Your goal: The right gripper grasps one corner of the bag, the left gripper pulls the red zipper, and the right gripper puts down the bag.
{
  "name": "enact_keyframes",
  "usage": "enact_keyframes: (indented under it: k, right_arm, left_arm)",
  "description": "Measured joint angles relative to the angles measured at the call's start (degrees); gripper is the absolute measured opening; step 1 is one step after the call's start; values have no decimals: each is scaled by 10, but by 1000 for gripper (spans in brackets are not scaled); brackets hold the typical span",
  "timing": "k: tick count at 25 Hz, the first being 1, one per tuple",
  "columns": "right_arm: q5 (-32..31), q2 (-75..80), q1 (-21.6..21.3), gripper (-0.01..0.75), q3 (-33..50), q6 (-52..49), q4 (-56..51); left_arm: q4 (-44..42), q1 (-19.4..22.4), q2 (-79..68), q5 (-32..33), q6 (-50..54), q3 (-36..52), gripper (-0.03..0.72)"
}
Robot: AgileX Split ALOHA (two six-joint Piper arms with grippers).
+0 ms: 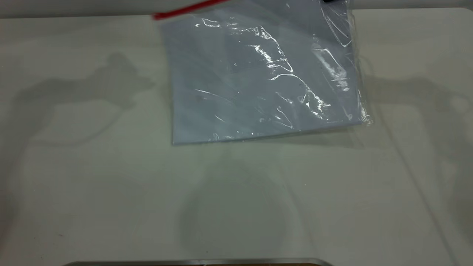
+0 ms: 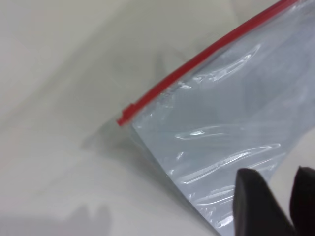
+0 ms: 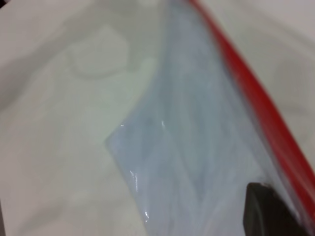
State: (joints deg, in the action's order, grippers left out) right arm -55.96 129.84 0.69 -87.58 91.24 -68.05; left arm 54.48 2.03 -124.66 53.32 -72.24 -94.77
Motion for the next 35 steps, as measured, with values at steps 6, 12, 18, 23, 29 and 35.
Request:
enact_keyframes:
  k: [6,12,18,23,29,35]
  right_arm:
    - [54,14,0,36,0,-25,-13]
    - [129,101,6,73,0,-103,-32]
    - [164,153,27,317,0,-121,-24]
    - [251,118,24,463,0,-203,132]
    - [187,-23,20,476,0,-621,491]
    - [-65,-182,51,477,0,-751,533]
  left_arm:
    - [0,0,133,-32,22,0,411]
    - [0,0,301,-19,106,0,424]
    - [-11,0,426,21,173,0,426]
    - [-109,0,490,69,283,0,426]
    - [-266,0,528,136,453,1,426]
    - [-341,0,542,136,554,58,426]
